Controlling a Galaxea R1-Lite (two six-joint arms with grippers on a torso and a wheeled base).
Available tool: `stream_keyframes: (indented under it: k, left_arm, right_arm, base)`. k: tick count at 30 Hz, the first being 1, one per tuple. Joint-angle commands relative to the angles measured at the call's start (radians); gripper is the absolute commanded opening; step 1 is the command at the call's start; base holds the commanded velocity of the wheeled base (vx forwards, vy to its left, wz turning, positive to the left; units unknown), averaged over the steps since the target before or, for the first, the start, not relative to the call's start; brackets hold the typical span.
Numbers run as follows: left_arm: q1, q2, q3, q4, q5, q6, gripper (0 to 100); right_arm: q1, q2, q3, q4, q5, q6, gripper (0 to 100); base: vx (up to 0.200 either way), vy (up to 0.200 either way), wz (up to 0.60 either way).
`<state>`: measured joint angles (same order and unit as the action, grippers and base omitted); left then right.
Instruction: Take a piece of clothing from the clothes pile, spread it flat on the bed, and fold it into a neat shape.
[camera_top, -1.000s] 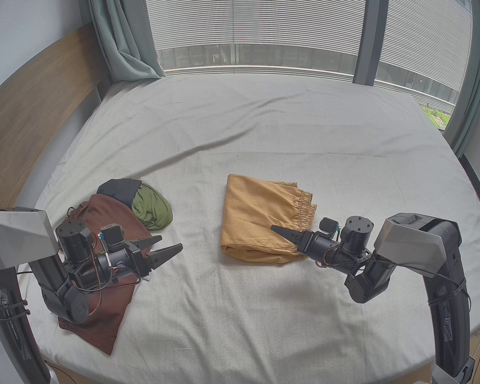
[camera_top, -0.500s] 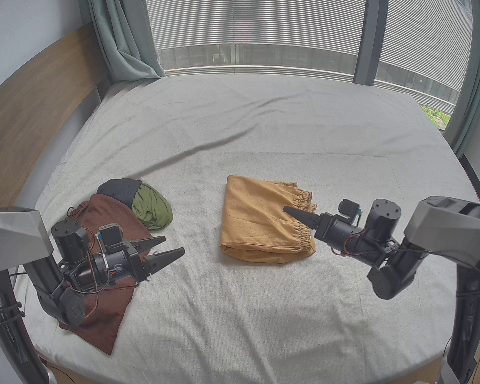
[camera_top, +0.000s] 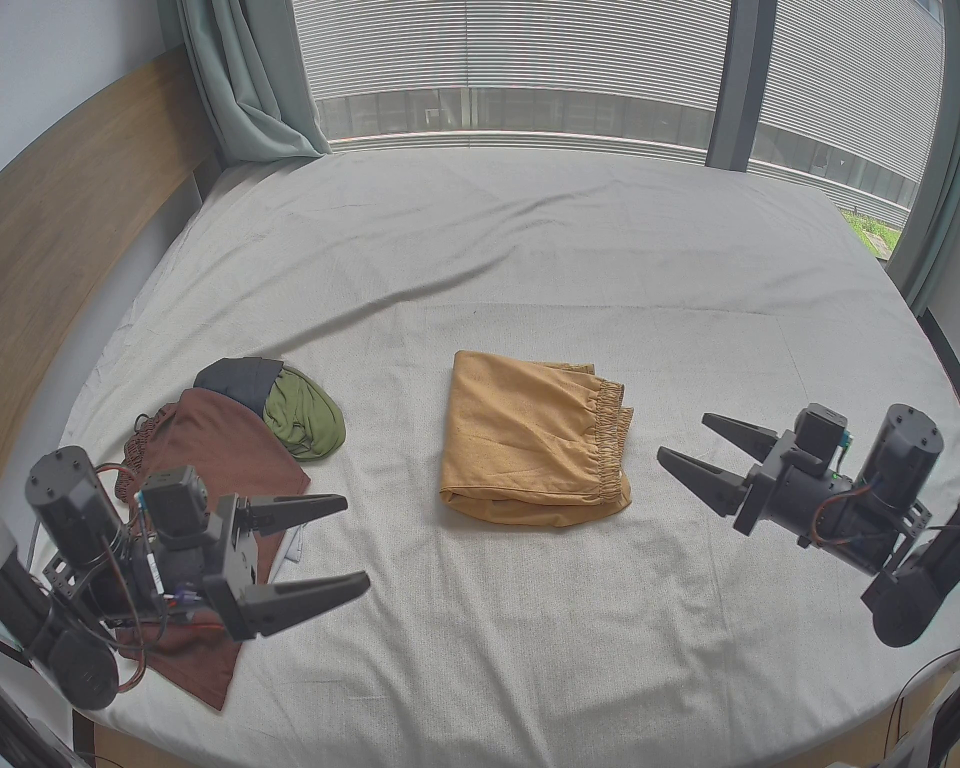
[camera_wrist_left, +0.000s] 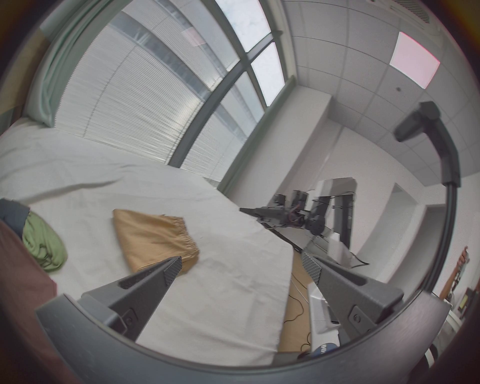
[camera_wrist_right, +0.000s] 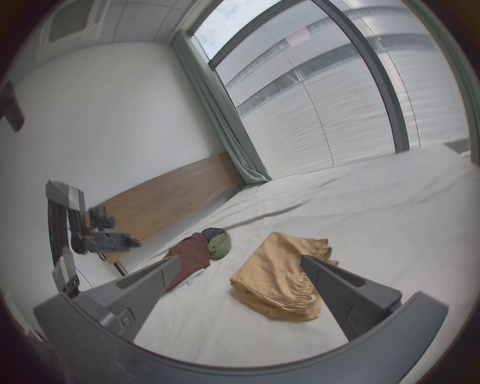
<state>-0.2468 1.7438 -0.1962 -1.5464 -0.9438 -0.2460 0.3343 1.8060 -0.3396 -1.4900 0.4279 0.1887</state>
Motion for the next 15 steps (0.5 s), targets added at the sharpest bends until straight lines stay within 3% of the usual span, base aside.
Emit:
stream_keyframes:
  k: [1, 2, 4, 5, 7, 11, 15]
  left_arm:
    - [-0.149, -0.293, 0.124, 0.006, 0.013, 0.013, 100]
    - [-0.152, -0.297, 0.126, 0.006, 0.016, 0.013, 100]
    - [-0.200, -0.394, 0.141, 0.005, 0.119, 0.016, 100]
    - [-0.201, -0.399, 0.141, 0.005, 0.125, 0.016, 100]
    - [-0.215, -0.478, 0.142, 0.014, 0.237, 0.016, 100]
    - [-0.209, -0.575, 0.196, 0.029, 0.300, 0.016, 100]
    - [-0.186, -0.701, 0.196, 0.138, 0.356, 0.016, 100]
  right_arm:
    - [-0.037, -0.270, 0.151, 0.017, -0.049, -0.087, 100]
    - [-0.037, -0.275, 0.154, 0.019, -0.049, -0.087, 100]
    - [-0.038, -0.385, 0.197, 0.036, -0.049, -0.089, 100]
    - [-0.038, -0.392, 0.200, 0.037, -0.049, -0.089, 100]
    - [-0.046, -0.525, 0.261, 0.060, -0.051, -0.092, 100]
    - [-0.106, -0.685, 0.318, 0.128, -0.054, -0.114, 100]
    - [-0.156, -0.846, 0.338, 0.231, -0.055, -0.118, 100]
  base:
    - [0.000, 0.000, 0.00]
    - [0.000, 0.000, 0.00]
    - [0.000, 0.000, 0.00]
    - [0.000, 0.000, 0.00]
    - [0.000, 0.000, 0.00]
    - [0.000, 0.000, 0.00]
    - [0.000, 0.000, 0.00]
